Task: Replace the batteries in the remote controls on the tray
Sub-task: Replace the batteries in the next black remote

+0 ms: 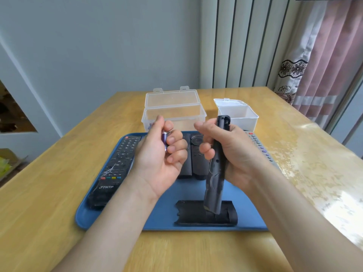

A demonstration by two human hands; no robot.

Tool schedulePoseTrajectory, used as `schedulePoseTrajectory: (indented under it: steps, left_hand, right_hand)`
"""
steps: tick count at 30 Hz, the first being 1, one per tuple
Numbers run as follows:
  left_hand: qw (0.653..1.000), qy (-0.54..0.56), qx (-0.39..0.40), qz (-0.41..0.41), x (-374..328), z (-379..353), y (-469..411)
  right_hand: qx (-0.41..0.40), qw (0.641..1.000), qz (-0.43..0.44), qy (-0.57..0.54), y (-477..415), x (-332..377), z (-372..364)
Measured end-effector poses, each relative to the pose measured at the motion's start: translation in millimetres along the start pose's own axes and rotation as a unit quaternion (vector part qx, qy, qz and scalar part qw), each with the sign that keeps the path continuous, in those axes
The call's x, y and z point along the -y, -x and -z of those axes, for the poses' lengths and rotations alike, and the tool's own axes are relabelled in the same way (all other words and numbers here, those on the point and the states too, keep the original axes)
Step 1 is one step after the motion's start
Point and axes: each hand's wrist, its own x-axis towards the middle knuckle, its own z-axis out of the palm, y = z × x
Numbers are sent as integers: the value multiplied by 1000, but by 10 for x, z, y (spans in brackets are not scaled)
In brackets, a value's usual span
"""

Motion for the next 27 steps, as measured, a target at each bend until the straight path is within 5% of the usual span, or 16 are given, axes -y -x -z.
schedulePoseTrajectory:
  steps: [5, 15, 21, 27]
  left_hand:
    - [980, -169, -38, -99, 54, -186, -23]
    - [926, -325, 29, -189, 176, -802, -506]
    - [928, -357, 55, -96, 389, -1008, -1090]
    - [887, -446, -37, -116, 546, -1162, -1799]
  right_hand:
    - [56, 994, -7, 92, 81, -30, -91]
    - [-33, 985, 37, 166, -197, 416, 105]
    - [-110, 992, -11, 59, -562, 546, 436]
    - [-190, 981, -21, 45, -867, 674, 764]
